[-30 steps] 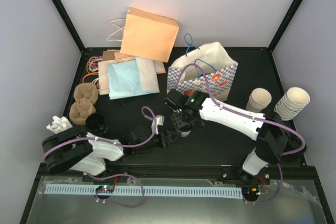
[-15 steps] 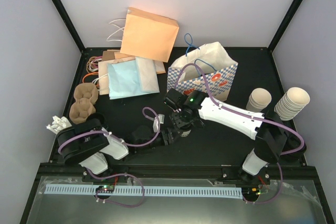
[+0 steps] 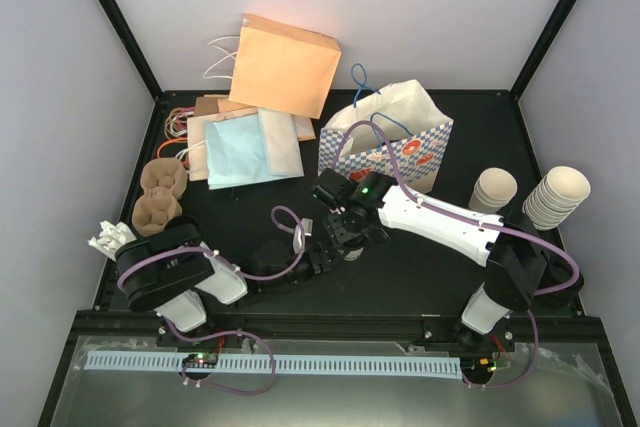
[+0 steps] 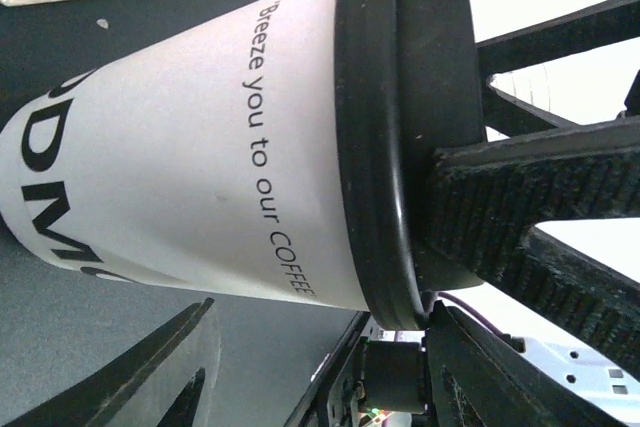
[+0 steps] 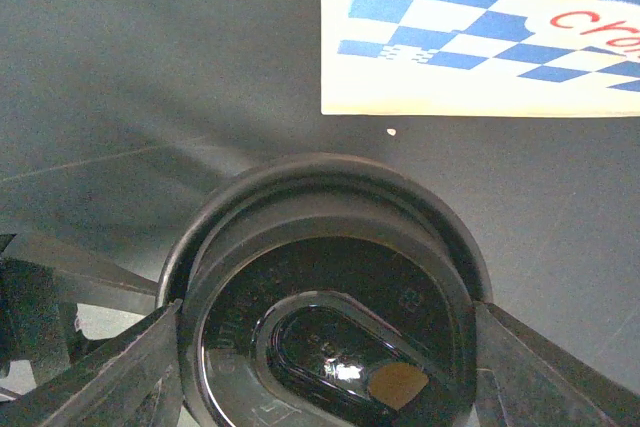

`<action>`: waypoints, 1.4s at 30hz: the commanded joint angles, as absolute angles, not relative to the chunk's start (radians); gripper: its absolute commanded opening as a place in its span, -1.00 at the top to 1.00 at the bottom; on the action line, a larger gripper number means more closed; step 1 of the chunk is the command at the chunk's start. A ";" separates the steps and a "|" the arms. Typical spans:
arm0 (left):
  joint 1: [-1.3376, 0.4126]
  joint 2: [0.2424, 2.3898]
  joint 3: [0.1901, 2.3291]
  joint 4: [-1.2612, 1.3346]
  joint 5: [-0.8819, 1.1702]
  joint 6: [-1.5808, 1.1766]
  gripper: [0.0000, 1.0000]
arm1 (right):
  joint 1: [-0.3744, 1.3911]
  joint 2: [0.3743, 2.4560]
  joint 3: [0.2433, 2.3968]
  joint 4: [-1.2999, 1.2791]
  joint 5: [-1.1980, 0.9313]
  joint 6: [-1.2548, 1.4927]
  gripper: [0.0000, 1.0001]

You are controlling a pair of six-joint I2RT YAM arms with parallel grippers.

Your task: Pack the takeout coffee

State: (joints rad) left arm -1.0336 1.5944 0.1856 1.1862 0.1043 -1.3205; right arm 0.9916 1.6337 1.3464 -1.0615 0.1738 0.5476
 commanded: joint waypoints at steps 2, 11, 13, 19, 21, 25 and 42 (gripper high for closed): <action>-1.029 1.540 0.204 0.885 0.051 -1.379 -0.12 | 0.992 1.653 1.331 -1.057 0.156 0.540 -0.38; -1.031 1.657 0.192 0.928 0.072 -1.439 0.07 | 0.992 1.654 1.316 -1.049 0.154 0.537 -0.38; -1.031 1.616 0.195 0.885 0.058 -1.408 0.09 | 0.992 1.651 1.310 -1.047 0.156 0.534 -0.38; -1.031 1.373 0.238 0.604 0.012 -1.266 0.02 | 0.992 1.649 1.313 -1.065 0.185 0.485 -0.37; -1.034 1.292 0.285 0.438 0.001 -1.194 -0.01 | 0.992 1.656 1.320 -1.094 0.238 0.463 -0.37; -1.032 1.129 0.265 0.272 -0.047 -1.160 -0.05 | 0.989 1.650 1.308 -1.095 0.251 0.416 -0.37; -0.646 0.978 0.364 0.127 0.444 -0.822 -0.18 | 0.988 1.568 1.254 -1.009 -0.011 0.045 -0.34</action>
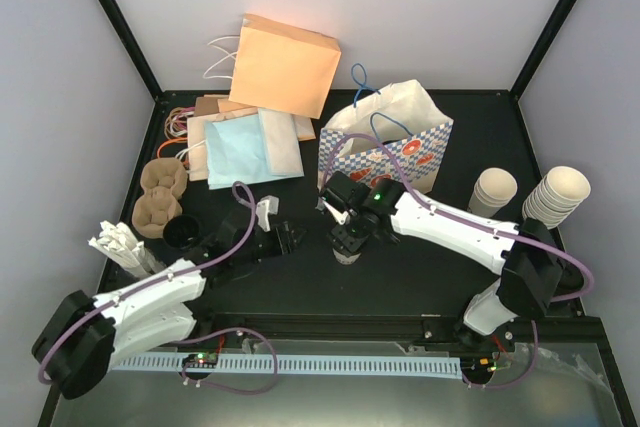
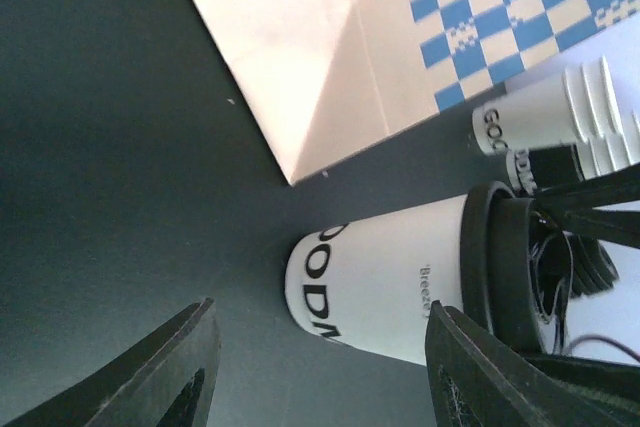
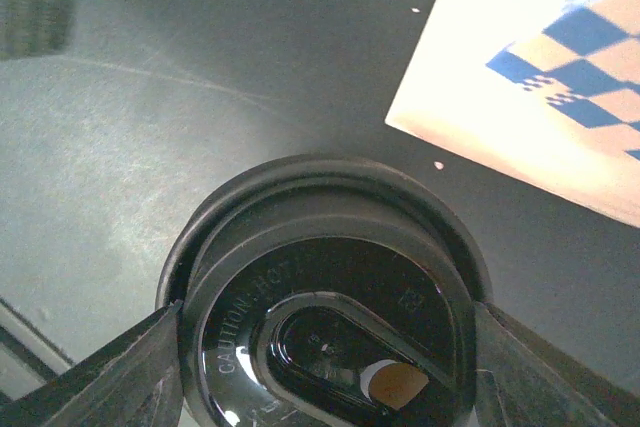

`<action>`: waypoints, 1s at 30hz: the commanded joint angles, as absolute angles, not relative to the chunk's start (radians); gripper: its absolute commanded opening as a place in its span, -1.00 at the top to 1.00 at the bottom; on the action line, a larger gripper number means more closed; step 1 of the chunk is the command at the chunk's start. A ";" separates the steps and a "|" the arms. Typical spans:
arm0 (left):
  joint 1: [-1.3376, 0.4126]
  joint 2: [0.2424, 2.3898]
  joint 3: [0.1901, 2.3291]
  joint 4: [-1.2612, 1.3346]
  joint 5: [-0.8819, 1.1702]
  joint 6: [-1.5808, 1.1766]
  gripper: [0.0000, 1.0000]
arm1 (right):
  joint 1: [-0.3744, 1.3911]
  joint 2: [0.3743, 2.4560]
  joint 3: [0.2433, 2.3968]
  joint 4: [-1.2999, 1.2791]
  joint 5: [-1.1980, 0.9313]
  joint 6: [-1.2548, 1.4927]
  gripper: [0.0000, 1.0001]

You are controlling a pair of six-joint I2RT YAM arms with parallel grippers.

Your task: Pack the takeout coffee

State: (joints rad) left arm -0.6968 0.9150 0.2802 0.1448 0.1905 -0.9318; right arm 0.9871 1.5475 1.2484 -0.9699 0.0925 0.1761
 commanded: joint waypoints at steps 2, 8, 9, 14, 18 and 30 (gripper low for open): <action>-0.637 1.018 0.398 0.135 0.519 -0.799 -0.19 | 0.989 1.578 1.275 -1.015 -0.060 -0.016 -0.13; -0.631 1.072 0.383 0.257 0.635 -0.837 -0.21 | 0.989 1.630 1.312 -1.056 0.002 -0.101 -0.15; -0.631 1.071 0.374 0.269 0.641 -0.845 -0.20 | 0.988 1.633 1.313 -1.058 0.005 -0.103 -0.16; -0.629 1.086 0.336 0.340 0.673 -0.886 -0.16 | 0.989 1.632 1.307 -1.050 -0.020 -0.101 -0.17; -0.629 1.125 0.330 0.364 0.694 -0.889 -0.10 | 0.989 1.622 1.294 -1.042 -0.016 -0.097 -0.18; -0.629 1.271 0.304 0.525 0.738 -0.897 -0.07 | 0.989 1.620 1.279 -1.030 -0.015 -0.090 -0.18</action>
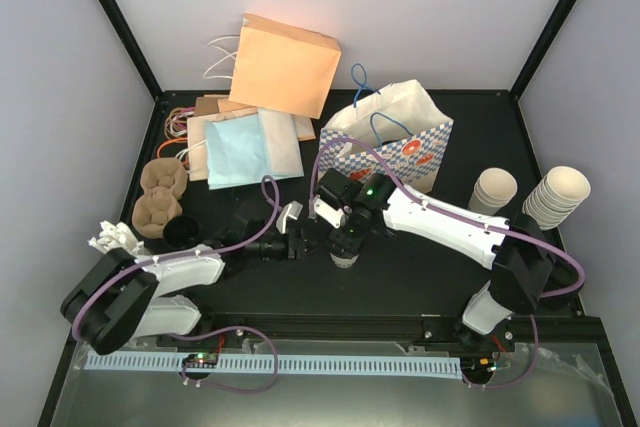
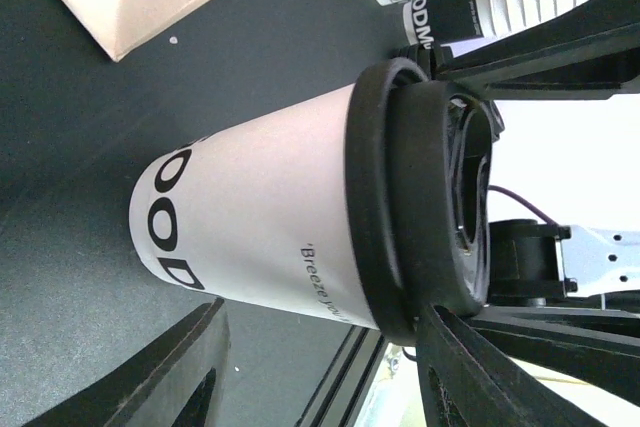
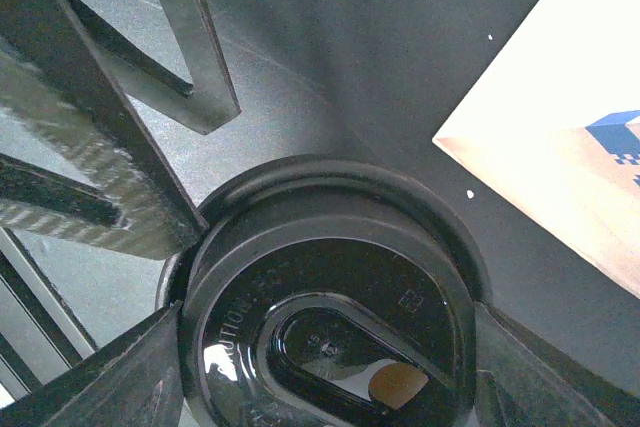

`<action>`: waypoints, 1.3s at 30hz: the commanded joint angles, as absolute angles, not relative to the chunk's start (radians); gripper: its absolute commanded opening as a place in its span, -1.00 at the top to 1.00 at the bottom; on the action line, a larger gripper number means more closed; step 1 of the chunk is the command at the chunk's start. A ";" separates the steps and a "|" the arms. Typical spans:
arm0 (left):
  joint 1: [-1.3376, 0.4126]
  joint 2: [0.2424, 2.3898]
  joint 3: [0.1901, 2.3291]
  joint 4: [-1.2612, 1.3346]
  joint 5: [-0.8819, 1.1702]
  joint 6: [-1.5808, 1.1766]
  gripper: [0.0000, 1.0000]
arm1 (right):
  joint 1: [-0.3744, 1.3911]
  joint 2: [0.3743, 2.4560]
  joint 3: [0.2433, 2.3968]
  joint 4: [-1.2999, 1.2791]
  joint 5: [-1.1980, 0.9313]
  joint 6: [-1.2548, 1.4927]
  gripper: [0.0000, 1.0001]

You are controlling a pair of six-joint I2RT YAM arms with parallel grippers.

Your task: Pack the takeout coffee

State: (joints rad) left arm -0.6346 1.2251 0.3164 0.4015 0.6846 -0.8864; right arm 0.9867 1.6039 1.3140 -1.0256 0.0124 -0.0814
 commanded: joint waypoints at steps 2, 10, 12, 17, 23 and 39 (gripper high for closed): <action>-0.628 1.297 0.299 0.556 0.749 -0.907 -0.08 | 0.989 1.616 1.274 -1.027 -0.015 -0.088 -0.18; -0.627 1.327 0.302 0.586 0.731 -0.953 -0.08 | 0.989 1.612 1.259 -1.019 0.009 -0.081 -0.18; -0.626 1.337 0.305 0.563 0.712 -0.953 -0.07 | 0.989 1.610 1.261 -1.019 0.012 -0.081 -0.18; -0.625 1.374 0.296 0.528 0.692 -0.946 0.05 | 0.989 1.608 1.259 -1.013 0.012 -0.083 -0.18; -0.623 1.439 0.250 0.575 0.674 -0.948 0.26 | 0.989 1.609 1.252 -1.005 0.009 -0.083 -0.18; -0.630 1.672 0.155 0.742 0.681 -1.018 0.69 | 0.994 1.615 1.249 -1.000 0.003 -0.087 -0.18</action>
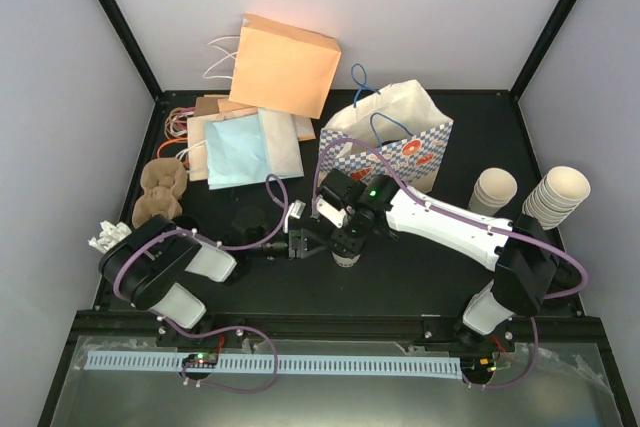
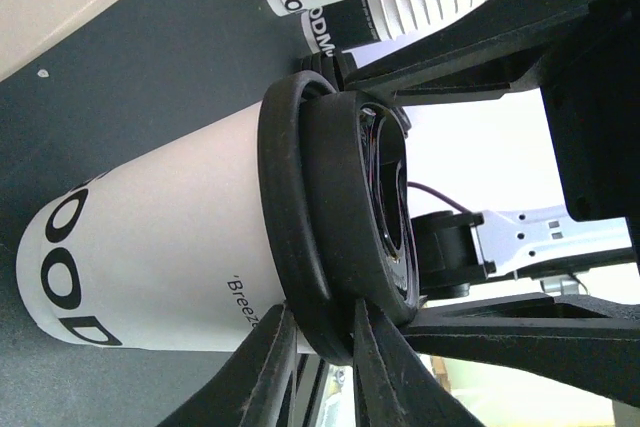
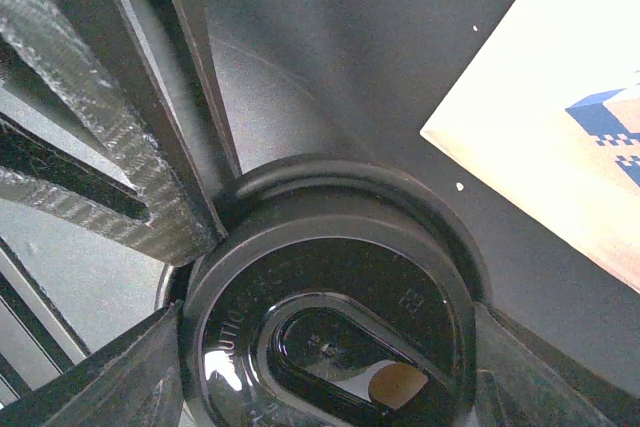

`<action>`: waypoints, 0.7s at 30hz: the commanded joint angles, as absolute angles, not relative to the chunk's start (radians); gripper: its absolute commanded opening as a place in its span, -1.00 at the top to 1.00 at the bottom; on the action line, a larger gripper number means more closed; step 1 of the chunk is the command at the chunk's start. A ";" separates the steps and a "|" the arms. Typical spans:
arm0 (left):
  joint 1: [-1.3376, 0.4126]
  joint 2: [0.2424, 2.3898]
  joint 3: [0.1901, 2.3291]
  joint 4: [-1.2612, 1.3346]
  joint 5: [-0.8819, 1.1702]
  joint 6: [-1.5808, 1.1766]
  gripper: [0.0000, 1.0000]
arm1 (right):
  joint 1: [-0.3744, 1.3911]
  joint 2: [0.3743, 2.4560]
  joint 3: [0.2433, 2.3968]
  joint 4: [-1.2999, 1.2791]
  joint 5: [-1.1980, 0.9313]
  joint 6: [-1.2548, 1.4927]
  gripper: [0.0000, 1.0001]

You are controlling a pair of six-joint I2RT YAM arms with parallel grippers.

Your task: Pack the takeout coffee

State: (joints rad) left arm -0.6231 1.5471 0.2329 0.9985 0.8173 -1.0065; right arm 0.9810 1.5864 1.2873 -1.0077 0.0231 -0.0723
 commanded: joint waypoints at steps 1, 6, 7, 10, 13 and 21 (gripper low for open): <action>-0.630 1.680 0.148 0.758 0.684 -1.039 0.76 | 0.994 1.613 1.248 -1.000 0.004 -0.087 -0.18; -0.627 1.681 0.154 0.799 0.693 -1.087 0.77 | 0.995 1.604 1.241 -0.997 0.005 -0.088 -0.19; -0.625 1.671 0.160 0.785 0.690 -1.087 0.75 | 0.995 1.601 1.240 -0.996 0.005 -0.089 -0.19; -0.606 1.638 0.170 0.749 0.676 -1.088 0.69 | 0.996 1.594 1.234 -0.993 0.005 -0.090 -0.19; -0.564 1.619 0.178 0.745 0.683 -1.092 0.56 | 0.996 1.590 1.232 -0.990 0.004 -0.091 -0.19; -0.550 1.583 0.291 0.649 0.704 -1.053 0.24 | 0.995 1.587 1.226 -0.986 -0.003 -0.092 -0.19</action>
